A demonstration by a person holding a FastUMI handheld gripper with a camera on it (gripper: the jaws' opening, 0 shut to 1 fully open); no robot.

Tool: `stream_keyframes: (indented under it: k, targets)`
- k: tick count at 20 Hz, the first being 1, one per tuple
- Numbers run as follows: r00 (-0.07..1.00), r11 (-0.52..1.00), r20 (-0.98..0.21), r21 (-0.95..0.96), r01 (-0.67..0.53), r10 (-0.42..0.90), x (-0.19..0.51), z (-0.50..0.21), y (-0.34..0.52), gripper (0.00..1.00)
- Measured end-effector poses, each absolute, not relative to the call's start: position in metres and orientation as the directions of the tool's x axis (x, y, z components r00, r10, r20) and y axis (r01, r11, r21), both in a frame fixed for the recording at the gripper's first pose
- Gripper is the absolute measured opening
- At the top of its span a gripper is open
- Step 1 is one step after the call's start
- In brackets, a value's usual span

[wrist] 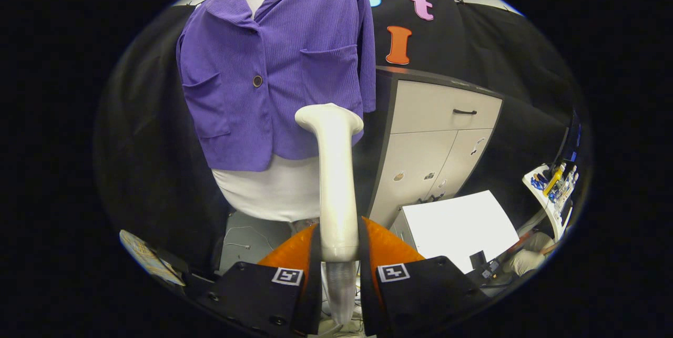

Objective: Iron the clothes twice with a garment steamer, once on the left side and once on the right side.

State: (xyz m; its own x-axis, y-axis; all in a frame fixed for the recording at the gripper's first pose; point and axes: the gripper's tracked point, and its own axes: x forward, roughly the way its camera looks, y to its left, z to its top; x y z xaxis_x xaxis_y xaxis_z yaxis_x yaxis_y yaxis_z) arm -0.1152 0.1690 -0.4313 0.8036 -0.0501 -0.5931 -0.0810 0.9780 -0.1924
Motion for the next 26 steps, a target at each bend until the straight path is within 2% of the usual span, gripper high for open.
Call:
stream_keyframes:
  k: [6, 10, 26]
  targets:
    - [0.771, 0.983, -0.632, -0.175, -0.044, -0.078, -0.125, -0.449, 0.161, 0.38]
    - [0.778, 0.987, -0.622, -0.157, -0.014, -0.088, -0.127, -0.434, 0.156, 0.38]
    - [0.916, 0.993, -0.396, -0.113, 0.015, -0.059, -0.114, -0.285, 0.184, 0.38]
